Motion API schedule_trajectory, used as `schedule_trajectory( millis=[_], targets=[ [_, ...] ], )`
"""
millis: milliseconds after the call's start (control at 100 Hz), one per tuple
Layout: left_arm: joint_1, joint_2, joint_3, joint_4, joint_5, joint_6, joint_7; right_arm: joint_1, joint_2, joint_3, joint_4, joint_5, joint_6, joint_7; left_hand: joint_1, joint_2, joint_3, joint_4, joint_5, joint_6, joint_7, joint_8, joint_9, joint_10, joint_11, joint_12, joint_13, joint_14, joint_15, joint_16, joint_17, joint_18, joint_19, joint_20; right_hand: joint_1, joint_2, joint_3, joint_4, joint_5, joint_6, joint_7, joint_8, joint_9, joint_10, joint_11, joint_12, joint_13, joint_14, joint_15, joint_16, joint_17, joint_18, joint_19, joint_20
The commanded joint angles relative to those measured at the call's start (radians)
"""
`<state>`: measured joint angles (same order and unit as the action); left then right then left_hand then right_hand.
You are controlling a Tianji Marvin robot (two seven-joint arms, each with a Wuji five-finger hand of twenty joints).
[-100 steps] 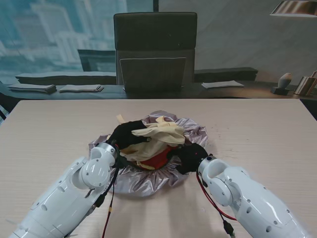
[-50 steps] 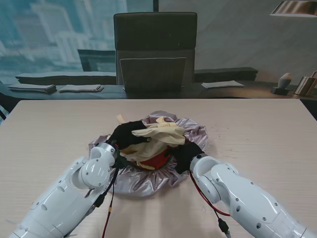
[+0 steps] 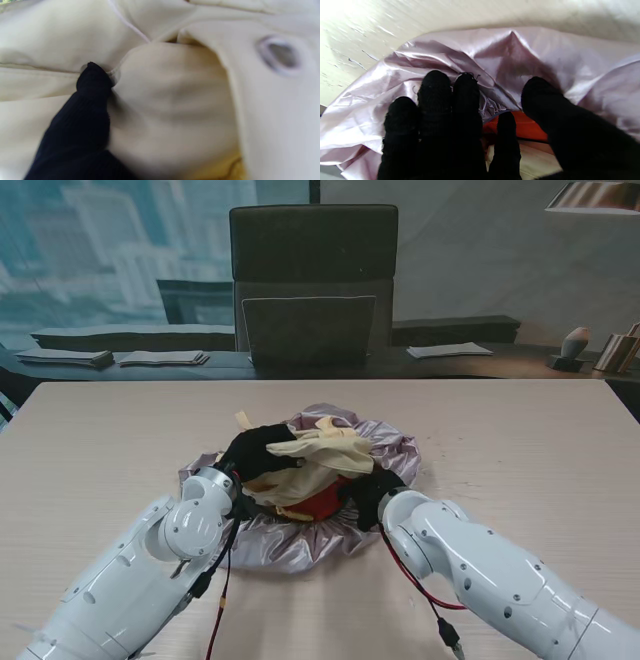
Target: Fit a rain cover over a backpack
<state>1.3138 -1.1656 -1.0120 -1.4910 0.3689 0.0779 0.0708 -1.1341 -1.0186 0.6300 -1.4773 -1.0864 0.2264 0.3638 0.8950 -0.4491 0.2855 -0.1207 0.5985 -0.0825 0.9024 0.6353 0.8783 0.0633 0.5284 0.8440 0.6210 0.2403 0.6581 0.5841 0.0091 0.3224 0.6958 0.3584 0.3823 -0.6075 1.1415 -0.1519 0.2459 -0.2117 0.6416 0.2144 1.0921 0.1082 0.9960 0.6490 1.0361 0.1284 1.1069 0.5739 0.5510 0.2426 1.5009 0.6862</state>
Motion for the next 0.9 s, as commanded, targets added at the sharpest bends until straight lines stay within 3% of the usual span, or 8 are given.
schedule_trajectory(
  millis=[0, 160, 480, 650, 670, 740, 820, 890],
  targets=[
    [0.002, -0.004, -0.004, -0.010, 0.000, -0.004, -0.015, -0.002, -0.002, -0.004, 0.021, 0.003, 0.008, -0.013, 0.060, 0.121, 0.056, 0.018, 0.087, -0.081, 0.113, 0.037, 0.067, -0.028, 0.069, 0.007, 0.019, 0.000, 0.023, 0.022, -0.016, 0.026, 0.018, 0.005, 0.031, -0.015, 0.013, 0.023, -0.068, 0.012, 0.008, -0.014, -0.007, -0.021, 0.032, -0.012, 0.038, -0.010, 0.018, -0.006, 0.015, -0.009, 0.047, -0.012],
    [0.001, -0.004, -0.005, -0.009, 0.000, -0.008, -0.014, -0.008, -0.016, -0.010, 0.045, 0.011, 0.029, -0.102, 0.060, 0.121, 0.056, 0.017, 0.087, -0.082, 0.112, 0.036, 0.067, -0.028, 0.068, 0.007, 0.019, -0.001, 0.022, 0.022, -0.018, 0.024, 0.016, 0.004, 0.050, -0.013, -0.038, 0.013, -0.127, -0.021, 0.015, -0.021, 0.011, -0.019, 0.025, -0.029, 0.060, -0.002, 0.009, -0.016, 0.035, 0.004, 0.051, -0.021],
    [0.001, -0.004, -0.004, -0.007, -0.002, -0.010, -0.014, 0.077, -0.003, -0.115, 0.058, 0.024, 0.085, 0.013, 0.060, 0.121, 0.057, 0.017, 0.089, -0.081, 0.111, 0.036, 0.067, -0.027, 0.066, 0.008, 0.019, -0.002, 0.021, 0.022, -0.022, 0.026, 0.012, 0.003, 0.044, -0.029, -0.057, 0.009, -0.046, -0.053, 0.032, -0.028, 0.003, -0.031, 0.007, -0.052, 0.057, -0.017, -0.012, -0.023, 0.032, -0.009, 0.039, -0.035],
    [-0.002, -0.003, -0.004, -0.004, 0.004, -0.011, -0.014, 0.069, 0.004, -0.096, 0.047, 0.014, 0.058, 0.042, 0.061, 0.120, 0.057, 0.017, 0.088, -0.083, 0.110, 0.037, 0.067, -0.029, 0.065, 0.008, 0.018, -0.003, 0.020, 0.021, -0.023, 0.025, 0.010, 0.001, 0.015, -0.063, -0.097, -0.006, 0.273, -0.009, 0.140, 0.026, 0.003, -0.033, 0.007, -0.051, 0.051, -0.025, -0.018, -0.021, 0.025, -0.010, 0.032, -0.041],
    [-0.002, -0.003, -0.004, -0.004, 0.005, -0.011, -0.015, 0.064, 0.005, -0.088, 0.044, 0.007, 0.050, 0.043, 0.061, 0.120, 0.057, 0.018, 0.088, -0.084, 0.110, 0.037, 0.068, -0.031, 0.065, 0.008, 0.019, -0.004, 0.020, 0.021, -0.022, 0.025, 0.010, 0.001, 0.009, -0.072, -0.097, -0.011, 0.316, -0.012, 0.121, 0.119, 0.003, -0.034, 0.003, -0.046, 0.051, -0.029, -0.019, -0.014, 0.025, -0.011, 0.032, -0.045],
    [-0.005, -0.002, -0.001, 0.000, 0.011, -0.012, -0.017, 0.047, 0.008, -0.059, 0.036, -0.012, 0.021, 0.051, 0.059, 0.120, 0.056, 0.017, 0.089, -0.087, 0.109, 0.036, 0.067, -0.032, 0.063, 0.007, 0.019, -0.005, 0.019, 0.021, -0.023, 0.025, 0.009, 0.001, -0.015, -0.084, -0.112, -0.017, 0.434, -0.010, 0.136, 0.240, -0.010, -0.033, 0.000, -0.031, 0.039, -0.035, -0.020, -0.009, 0.011, -0.018, 0.023, -0.045],
    [-0.009, -0.001, 0.003, 0.007, 0.017, -0.013, -0.019, 0.029, 0.012, -0.028, 0.025, -0.039, -0.011, 0.062, 0.060, 0.117, 0.057, 0.018, 0.091, -0.089, 0.108, 0.035, 0.069, -0.032, 0.062, 0.006, 0.018, -0.006, 0.017, 0.020, -0.025, 0.025, 0.007, 0.000, -0.010, -0.117, -0.144, -0.139, 0.512, -0.028, 0.231, 0.288, -0.029, -0.038, 0.000, -0.017, 0.025, -0.050, -0.022, -0.006, 0.002, -0.031, 0.015, -0.044],
    [-0.017, 0.002, 0.009, 0.018, 0.031, -0.018, -0.023, 0.015, 0.014, -0.003, 0.016, -0.059, -0.032, 0.068, 0.059, 0.116, 0.057, 0.018, 0.092, -0.093, 0.107, 0.035, 0.068, -0.034, 0.060, 0.006, 0.018, -0.008, 0.016, 0.020, -0.025, 0.025, 0.006, -0.001, -0.016, -0.133, -0.155, -0.180, 0.599, -0.043, 0.314, 0.327, -0.032, -0.038, -0.001, -0.012, 0.019, -0.053, -0.023, -0.005, -0.008, -0.031, 0.008, -0.044]
  ],
)
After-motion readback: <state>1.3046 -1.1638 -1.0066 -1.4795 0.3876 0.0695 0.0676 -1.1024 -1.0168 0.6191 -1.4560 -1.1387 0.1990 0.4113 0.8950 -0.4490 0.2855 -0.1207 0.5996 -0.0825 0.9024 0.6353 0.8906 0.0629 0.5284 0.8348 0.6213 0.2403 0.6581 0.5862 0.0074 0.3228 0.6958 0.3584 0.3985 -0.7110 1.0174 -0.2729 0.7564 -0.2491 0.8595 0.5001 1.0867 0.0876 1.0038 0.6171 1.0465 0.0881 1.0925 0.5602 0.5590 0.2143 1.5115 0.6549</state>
